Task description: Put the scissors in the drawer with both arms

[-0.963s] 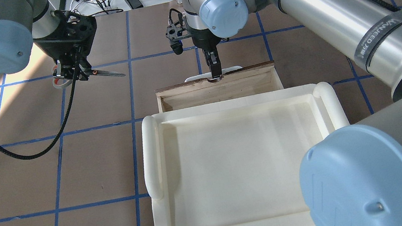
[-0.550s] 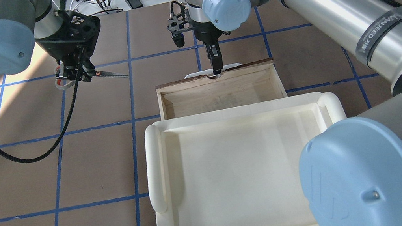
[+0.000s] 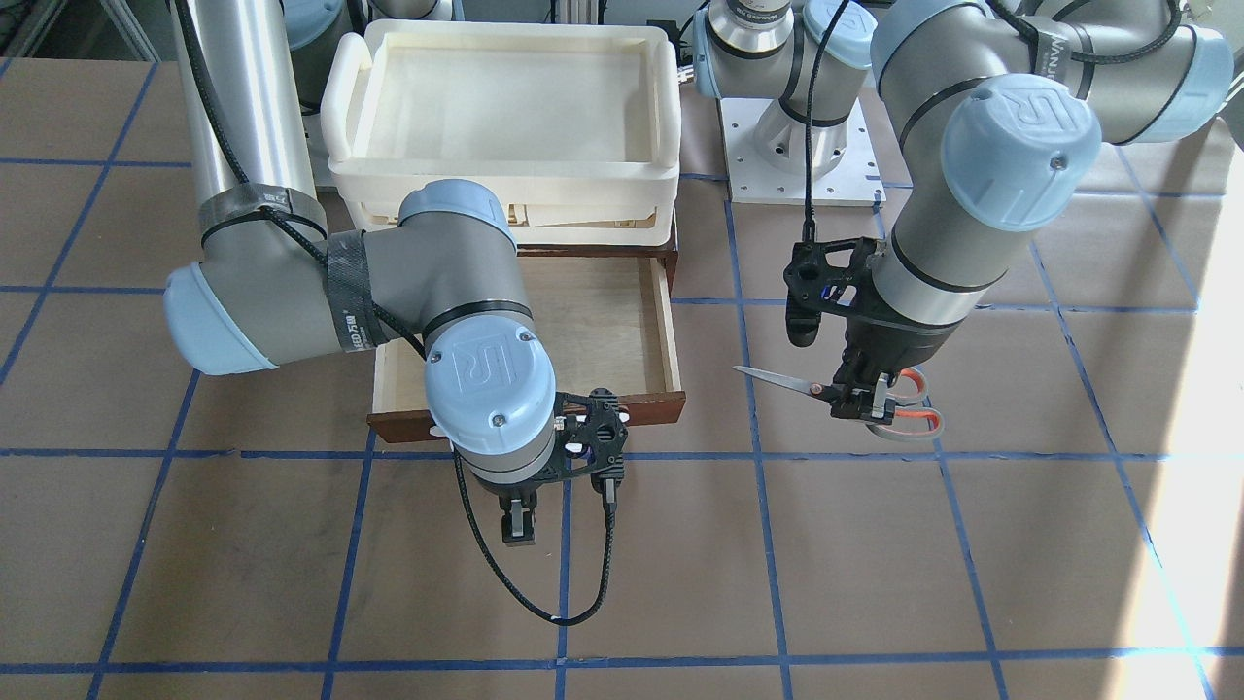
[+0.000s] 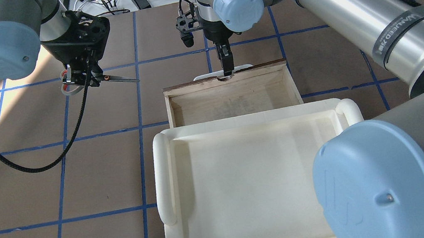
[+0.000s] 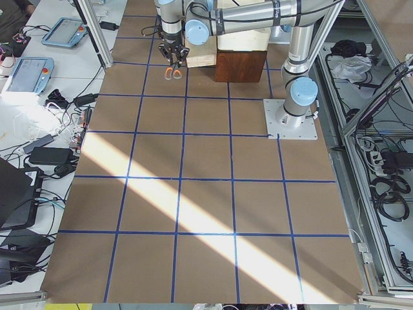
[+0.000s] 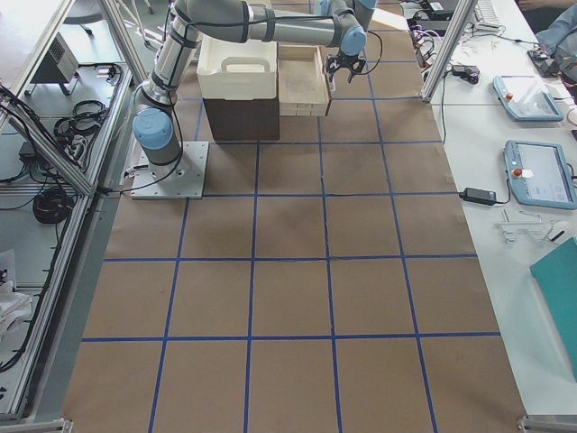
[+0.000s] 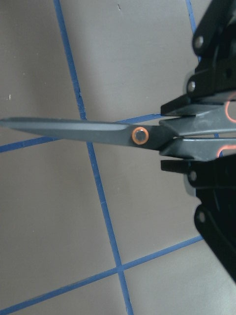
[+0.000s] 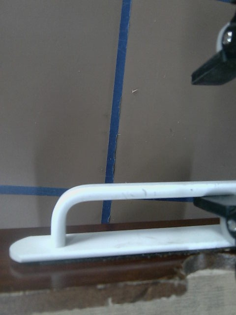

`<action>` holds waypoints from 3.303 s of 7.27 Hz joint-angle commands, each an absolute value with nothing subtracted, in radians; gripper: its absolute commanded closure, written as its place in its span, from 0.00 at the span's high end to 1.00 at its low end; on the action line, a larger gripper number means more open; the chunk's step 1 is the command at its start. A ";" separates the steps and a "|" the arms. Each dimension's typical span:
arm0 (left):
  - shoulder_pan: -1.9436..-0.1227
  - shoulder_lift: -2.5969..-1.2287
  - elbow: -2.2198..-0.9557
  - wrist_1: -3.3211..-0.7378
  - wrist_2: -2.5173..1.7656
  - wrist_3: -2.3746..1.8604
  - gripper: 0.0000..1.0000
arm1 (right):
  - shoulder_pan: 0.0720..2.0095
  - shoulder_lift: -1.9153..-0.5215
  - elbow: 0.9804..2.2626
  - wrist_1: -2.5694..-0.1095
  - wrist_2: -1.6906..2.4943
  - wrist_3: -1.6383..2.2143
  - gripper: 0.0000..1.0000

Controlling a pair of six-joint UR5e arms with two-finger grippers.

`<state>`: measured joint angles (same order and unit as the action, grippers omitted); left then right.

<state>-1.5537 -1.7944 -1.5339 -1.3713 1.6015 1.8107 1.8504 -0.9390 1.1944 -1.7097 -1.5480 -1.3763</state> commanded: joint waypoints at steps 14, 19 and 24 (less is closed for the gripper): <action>-1.965 -1.828 -1.539 -1.401 1.549 1.417 0.00 | 1.566 -1.581 1.431 -1.545 -1.554 -0.150 1.00; -1.977 -1.893 -1.542 -1.381 1.531 1.416 0.00 | 1.592 -1.588 1.460 -1.543 -1.558 -0.032 1.00; -1.988 -1.911 -1.566 -1.381 1.505 1.364 0.36 | 1.592 -1.598 1.466 -1.546 -1.562 -0.029 1.00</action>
